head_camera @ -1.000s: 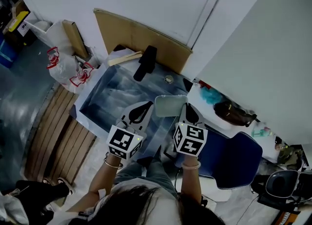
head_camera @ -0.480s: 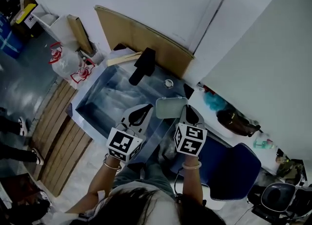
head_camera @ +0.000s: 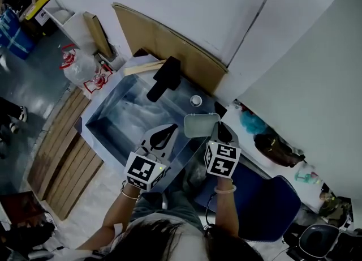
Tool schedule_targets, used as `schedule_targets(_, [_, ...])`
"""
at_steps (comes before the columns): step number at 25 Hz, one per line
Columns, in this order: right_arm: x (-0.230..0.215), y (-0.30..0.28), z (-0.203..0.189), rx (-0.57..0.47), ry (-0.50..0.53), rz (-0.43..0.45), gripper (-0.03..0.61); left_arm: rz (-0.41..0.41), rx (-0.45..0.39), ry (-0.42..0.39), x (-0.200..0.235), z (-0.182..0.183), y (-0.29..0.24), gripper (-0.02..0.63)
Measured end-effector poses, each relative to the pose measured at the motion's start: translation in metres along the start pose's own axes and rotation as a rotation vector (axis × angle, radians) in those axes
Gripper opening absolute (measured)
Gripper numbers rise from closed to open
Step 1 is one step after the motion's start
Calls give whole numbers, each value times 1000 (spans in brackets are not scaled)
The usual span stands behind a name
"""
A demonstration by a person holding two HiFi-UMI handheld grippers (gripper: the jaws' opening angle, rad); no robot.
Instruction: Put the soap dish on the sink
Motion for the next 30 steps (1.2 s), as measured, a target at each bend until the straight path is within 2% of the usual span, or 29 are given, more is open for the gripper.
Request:
schedule_targets(19, [-30,-68,-23,98,17,10,29,20,91,37,6,-26,-34,9])
schedule_targets(30, [-37,-82,-27,105,-9,-9,31,-21,104,52,4,-31,-56,9])
Point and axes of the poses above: the fingertips, and each gripper's own axes: y backward along the fingers, x to its left, z out of its top, the point moved 9 cm from there along y, backward along the fingers, and after that the axes turned 4 degrees about -y, right-handed, at the moved point
